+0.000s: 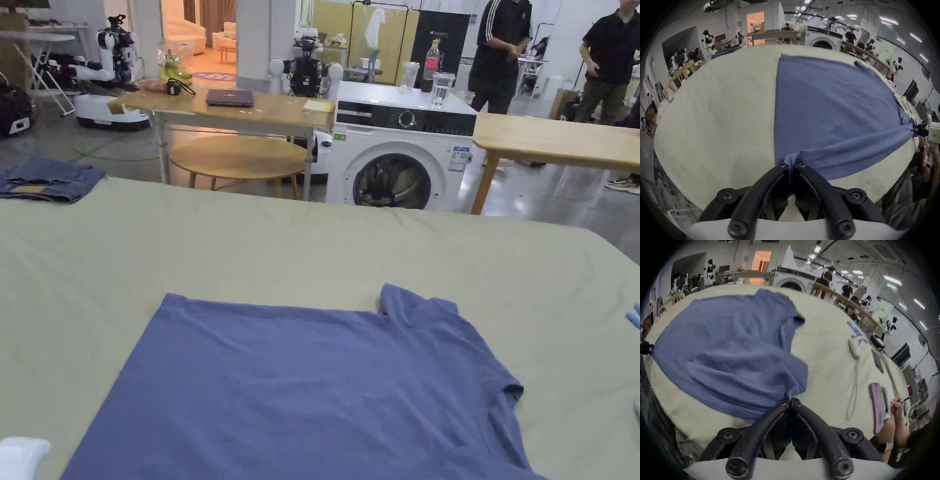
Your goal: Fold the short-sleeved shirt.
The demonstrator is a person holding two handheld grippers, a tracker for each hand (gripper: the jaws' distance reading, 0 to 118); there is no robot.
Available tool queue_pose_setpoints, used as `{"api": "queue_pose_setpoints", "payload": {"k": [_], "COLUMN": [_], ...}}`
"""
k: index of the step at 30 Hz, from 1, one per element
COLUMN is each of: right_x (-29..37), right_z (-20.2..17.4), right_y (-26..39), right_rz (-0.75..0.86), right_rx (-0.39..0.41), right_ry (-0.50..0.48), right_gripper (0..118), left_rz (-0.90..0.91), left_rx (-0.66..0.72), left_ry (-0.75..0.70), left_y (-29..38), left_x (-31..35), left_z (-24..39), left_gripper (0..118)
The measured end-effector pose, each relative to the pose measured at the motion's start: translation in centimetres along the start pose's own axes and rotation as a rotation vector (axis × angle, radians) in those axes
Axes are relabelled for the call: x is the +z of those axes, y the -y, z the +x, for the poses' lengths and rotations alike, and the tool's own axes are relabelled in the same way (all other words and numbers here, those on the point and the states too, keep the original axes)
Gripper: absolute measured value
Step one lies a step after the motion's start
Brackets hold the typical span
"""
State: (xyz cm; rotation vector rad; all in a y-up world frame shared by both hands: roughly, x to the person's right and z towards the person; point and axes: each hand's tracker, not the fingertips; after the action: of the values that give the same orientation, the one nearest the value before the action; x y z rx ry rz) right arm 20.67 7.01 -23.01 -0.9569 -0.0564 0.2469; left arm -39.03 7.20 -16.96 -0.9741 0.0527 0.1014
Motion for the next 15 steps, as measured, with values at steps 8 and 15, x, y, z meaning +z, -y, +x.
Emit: {"api": "queue_pose_setpoints", "payload": {"k": [8,15], "right_x": [0.1,5.1], "right_z": [-0.3,-0.9], "right_y": [-1.0,-3.6], "right_rz": [0.024,0.261], "right_rx": [-0.043,-0.168], "right_ry": [0.022,-0.001], "right_gripper": [47,56], "left_rz": [0.026,0.274], "left_rx": [0.031,0.011], "left_ry": [-0.018,-0.02], "left_y": [-0.6,-2.2], "left_x": [1.1,4.1], "left_z": [0.3,2.7], "left_gripper": [31,46]}}
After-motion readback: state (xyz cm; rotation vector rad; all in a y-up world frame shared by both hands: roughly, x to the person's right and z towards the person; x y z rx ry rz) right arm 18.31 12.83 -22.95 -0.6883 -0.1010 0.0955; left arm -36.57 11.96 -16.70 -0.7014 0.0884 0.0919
